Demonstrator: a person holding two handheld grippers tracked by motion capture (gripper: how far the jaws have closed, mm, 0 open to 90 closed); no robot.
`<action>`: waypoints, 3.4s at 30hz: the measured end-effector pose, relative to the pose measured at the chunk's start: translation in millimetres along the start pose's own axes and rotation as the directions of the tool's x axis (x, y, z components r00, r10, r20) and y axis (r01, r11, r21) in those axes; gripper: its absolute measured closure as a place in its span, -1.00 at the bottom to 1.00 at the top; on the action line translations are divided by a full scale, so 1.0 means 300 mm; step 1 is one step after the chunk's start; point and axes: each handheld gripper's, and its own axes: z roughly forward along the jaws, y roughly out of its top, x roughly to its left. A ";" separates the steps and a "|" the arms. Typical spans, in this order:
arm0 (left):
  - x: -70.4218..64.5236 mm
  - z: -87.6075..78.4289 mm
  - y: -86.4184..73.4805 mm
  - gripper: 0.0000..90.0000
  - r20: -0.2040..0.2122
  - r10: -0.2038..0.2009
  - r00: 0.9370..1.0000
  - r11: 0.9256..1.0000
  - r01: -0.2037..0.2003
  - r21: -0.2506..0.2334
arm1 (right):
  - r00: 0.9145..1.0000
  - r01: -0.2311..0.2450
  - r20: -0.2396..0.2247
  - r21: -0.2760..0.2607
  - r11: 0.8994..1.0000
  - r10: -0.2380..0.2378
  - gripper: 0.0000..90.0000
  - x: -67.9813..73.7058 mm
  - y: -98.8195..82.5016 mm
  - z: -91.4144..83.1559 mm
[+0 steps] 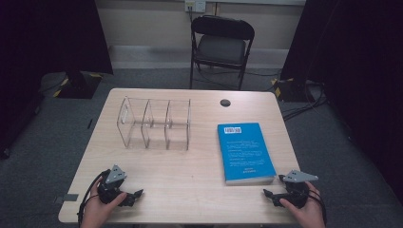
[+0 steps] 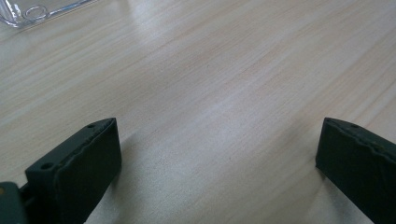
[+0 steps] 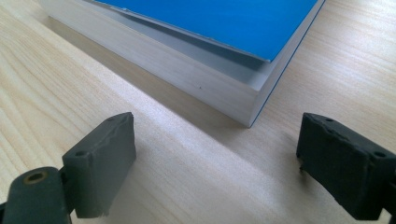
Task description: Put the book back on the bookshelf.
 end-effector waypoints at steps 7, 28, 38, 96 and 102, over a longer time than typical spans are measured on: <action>-0.002 0.001 0.003 -1.00 0.006 -0.012 1.000 1.000 0.012 -0.005 | 1.000 -0.019 0.018 -0.005 1.000 0.019 -0.65 0.000 0.012 0.008; -0.266 0.126 0.213 -0.64 0.205 0.199 0.958 0.977 -0.211 0.042 | 1.000 -0.013 0.014 -0.018 1.000 0.013 -0.17 0.044 0.064 0.051; -0.369 0.241 0.296 -0.64 0.280 0.234 0.931 0.968 -0.250 0.022 | 0.997 -0.051 0.057 -0.031 0.998 0.053 -0.28 0.126 0.087 0.084; -0.461 0.331 0.369 -0.64 0.332 0.305 0.893 0.949 -0.314 -0.029 | 0.996 -0.065 0.060 0.006 0.998 0.065 -0.05 0.119 0.109 0.061; -0.489 0.350 0.432 -0.64 0.343 0.318 0.884 0.945 -0.324 -0.043 | 0.995 -0.080 0.058 -0.014 0.997 0.080 0.00 0.121 0.116 0.050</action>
